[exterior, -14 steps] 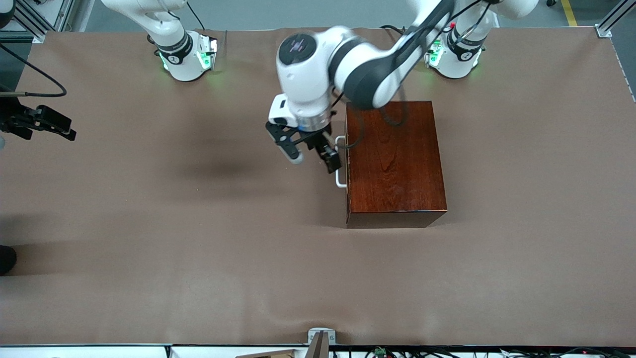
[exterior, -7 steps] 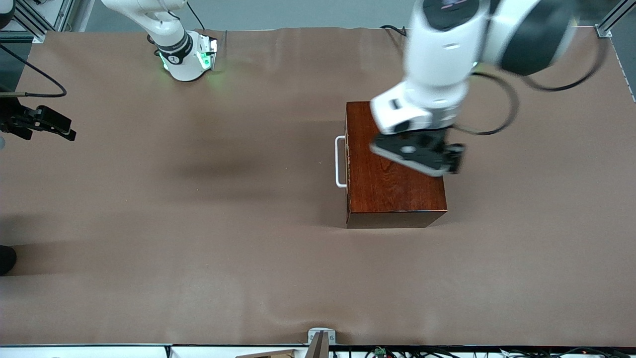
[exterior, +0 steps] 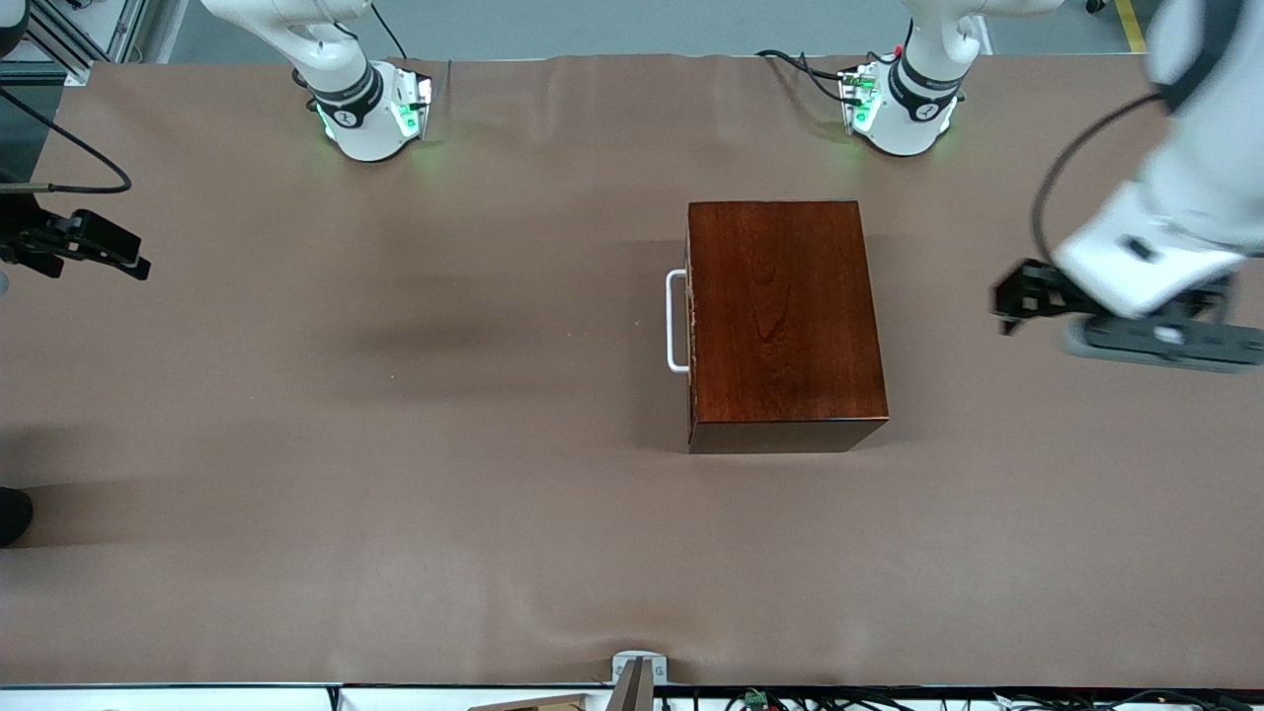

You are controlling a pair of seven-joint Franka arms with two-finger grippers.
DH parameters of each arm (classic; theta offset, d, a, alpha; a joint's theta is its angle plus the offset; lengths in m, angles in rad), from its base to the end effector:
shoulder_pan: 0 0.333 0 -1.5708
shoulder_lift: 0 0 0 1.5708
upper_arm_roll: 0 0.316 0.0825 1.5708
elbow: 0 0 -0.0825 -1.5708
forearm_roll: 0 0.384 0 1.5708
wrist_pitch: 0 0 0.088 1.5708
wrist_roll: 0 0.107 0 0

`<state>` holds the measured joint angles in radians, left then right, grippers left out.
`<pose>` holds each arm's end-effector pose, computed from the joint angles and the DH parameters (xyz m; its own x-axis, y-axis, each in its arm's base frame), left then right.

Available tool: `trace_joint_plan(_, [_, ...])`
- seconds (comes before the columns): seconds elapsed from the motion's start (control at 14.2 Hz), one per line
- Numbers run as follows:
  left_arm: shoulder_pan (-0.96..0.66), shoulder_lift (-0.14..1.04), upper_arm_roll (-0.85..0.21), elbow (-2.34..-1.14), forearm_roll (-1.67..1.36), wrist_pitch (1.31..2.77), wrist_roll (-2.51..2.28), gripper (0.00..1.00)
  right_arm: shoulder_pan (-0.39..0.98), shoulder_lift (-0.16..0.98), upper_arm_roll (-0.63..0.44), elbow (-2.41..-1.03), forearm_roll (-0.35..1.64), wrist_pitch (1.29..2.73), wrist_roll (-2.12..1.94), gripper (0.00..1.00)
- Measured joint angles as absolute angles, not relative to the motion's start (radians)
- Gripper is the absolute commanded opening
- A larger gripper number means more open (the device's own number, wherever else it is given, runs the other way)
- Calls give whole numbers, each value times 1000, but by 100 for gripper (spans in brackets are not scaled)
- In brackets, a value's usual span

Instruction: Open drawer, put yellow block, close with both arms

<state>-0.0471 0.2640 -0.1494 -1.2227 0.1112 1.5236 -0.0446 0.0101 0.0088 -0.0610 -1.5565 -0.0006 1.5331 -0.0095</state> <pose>0.6219 -0.0962 0.6291 0.9893 -0.1395 0.0429 -0.1363 -0.9882 -0.0700 0.5526 -0.0281 0.6231 0.9986 -0.0414 -0.0322 -0.0414 -0.9991 0.0008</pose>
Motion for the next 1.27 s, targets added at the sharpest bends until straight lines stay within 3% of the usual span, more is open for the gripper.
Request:
trace_joint_plan(0.35, [28,234,-131,-1286,50,1522,-40,100,11,9,-60,-1556,-1,1533,-9,100])
trace_joint_plan(0.85, [-35,15,-76,-1554,24,1601,-43,100,11,9,-59,-1556,-1,1533,-9,100])
trace_joint_plan(1.27, [-36,-6,-22,-1583,-16,1637,-3,100,11,9,-59,-1555,-1,1533,-9,100])
